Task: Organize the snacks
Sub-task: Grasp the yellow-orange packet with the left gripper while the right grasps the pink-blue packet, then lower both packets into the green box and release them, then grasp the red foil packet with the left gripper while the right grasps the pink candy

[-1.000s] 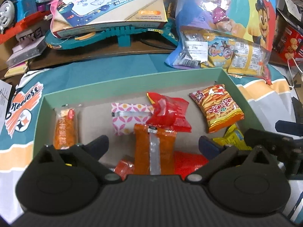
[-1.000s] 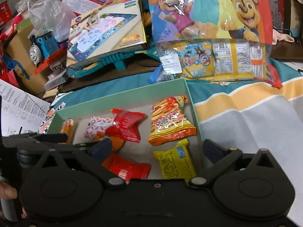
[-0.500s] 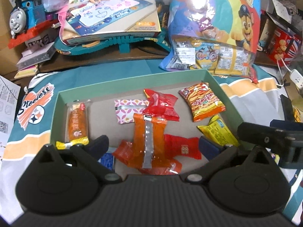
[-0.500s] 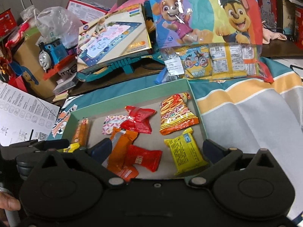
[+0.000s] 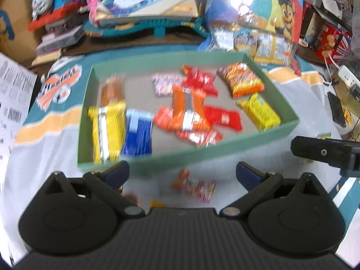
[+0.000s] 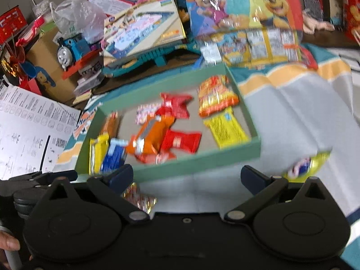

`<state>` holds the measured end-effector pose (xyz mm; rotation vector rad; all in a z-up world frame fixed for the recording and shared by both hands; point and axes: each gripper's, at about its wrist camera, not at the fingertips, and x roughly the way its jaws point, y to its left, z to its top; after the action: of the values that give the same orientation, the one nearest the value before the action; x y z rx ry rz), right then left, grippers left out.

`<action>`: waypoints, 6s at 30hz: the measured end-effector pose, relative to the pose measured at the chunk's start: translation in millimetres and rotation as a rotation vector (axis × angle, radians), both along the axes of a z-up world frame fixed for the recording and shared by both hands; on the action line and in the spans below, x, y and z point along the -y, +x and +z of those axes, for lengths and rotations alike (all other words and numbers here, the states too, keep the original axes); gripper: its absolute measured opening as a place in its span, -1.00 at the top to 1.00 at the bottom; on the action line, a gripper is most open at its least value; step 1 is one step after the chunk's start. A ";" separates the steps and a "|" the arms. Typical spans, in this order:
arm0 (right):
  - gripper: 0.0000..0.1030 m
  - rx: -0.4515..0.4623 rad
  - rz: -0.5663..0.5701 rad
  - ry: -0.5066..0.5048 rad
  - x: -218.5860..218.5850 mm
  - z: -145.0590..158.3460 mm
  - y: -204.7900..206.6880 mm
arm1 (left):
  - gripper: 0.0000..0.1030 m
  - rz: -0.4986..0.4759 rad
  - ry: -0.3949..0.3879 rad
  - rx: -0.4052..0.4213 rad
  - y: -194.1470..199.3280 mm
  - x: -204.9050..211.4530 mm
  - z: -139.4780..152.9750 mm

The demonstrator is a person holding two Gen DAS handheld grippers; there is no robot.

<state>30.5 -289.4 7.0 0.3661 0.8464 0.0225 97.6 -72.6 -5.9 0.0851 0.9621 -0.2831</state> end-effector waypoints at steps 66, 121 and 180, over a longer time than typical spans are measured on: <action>0.38 -0.128 0.121 -0.155 -31.1 -73.3 -15.3 | 0.29 -0.084 0.059 -0.088 -20.0 5.1 -70.3; -1.00 -0.002 -0.044 0.013 16.1 3.1 83.8 | -1.00 0.099 -0.062 0.013 73.8 -16.0 -2.2; -1.00 -0.135 0.318 -0.091 -108.8 -58.8 -55.0 | 0.15 0.031 -0.031 -0.102 -70.0 -115.1 -63.8</action>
<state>-24.5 -180.6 -51.9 0.1454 1.0287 0.2558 27.5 42.6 -69.7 0.0270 1.0594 -0.2757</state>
